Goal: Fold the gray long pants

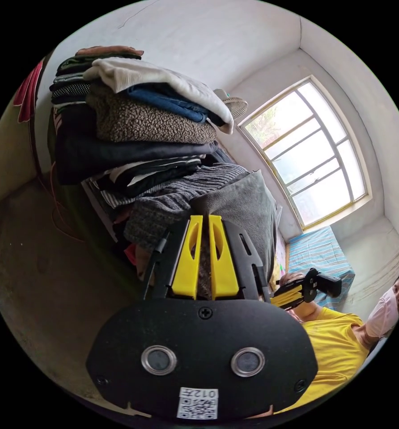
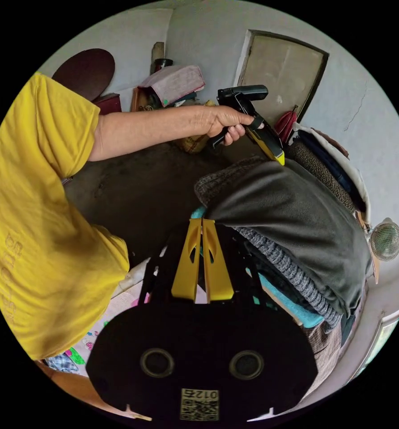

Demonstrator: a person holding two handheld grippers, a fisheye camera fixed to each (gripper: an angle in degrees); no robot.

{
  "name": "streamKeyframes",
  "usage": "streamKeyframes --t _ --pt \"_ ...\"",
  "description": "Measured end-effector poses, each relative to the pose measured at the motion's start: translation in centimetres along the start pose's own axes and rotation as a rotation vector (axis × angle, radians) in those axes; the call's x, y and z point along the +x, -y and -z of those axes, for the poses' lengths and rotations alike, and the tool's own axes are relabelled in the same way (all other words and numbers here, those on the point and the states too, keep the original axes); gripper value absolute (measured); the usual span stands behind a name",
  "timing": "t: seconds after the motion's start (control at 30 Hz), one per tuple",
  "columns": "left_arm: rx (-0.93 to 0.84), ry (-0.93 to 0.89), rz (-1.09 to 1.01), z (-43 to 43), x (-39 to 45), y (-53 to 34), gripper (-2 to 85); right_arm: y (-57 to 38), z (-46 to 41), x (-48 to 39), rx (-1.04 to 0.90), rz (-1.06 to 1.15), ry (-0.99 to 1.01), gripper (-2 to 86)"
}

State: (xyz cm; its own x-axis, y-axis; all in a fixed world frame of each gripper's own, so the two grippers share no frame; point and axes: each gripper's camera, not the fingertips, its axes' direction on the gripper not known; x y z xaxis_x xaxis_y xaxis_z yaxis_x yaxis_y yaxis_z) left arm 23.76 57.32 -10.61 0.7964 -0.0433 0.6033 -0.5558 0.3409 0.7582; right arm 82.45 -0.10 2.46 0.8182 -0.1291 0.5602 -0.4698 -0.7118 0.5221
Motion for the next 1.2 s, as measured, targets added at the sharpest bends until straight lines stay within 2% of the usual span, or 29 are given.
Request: streamKeyframes --t 0.2,0.27,0.37,0.47,0.57,0.67,0.73,0.83,1.03,1.2 --pt "0.012 -0.150 0.023 1.1 -2.5 -1.0 3.5 -0.2 -1.1 -0.8 0.005 -0.009 -0.182 0.4" --pt "0.031 -0.131 -0.001 2.1 -2.6 -1.9 4.3 -1.0 -0.5 -0.9 0.037 -0.020 -0.220 0.7" --pt "0.071 -0.037 -0.025 4.3 -2.0 -3.9 5.9 -2.9 1.2 -0.9 0.113 -0.053 -0.264 1.2" --pt "0.195 0.095 -0.046 7.2 -0.7 -5.6 7.2 -5.0 3.6 -0.6 0.193 -0.113 -0.306 1.4" --pt "0.209 0.207 -0.104 7.2 1.0 -4.9 7.9 -7.2 5.7 1.5 0.269 -0.285 -0.347 1.7" --pt "0.051 0.180 -0.133 3.0 1.3 -1.8 8.3 -9.1 6.8 5.9 0.306 -0.519 -0.241 4.0" --pt "-0.070 0.284 -0.153 -1.0 1.6 0.2 8.1 -10.9 7.3 9.4 0.357 -0.697 -0.099 5.7" --pt "-0.156 0.455 -0.223 -4.9 2.8 1.1 6.0 -12.6 7.4 12.4 0.387 -0.813 0.020 5.1" --pt "-0.218 0.595 -0.361 -9.3 3.5 -0.5 0.6 -14.6 8.6 13.9 0.428 -0.849 0.088 1.5" --pt "-0.245 0.581 -0.361 -11.2 0.0 -2.0 0.0 -16.4 9.6 13.8 0.404 -0.849 0.095 0.8"
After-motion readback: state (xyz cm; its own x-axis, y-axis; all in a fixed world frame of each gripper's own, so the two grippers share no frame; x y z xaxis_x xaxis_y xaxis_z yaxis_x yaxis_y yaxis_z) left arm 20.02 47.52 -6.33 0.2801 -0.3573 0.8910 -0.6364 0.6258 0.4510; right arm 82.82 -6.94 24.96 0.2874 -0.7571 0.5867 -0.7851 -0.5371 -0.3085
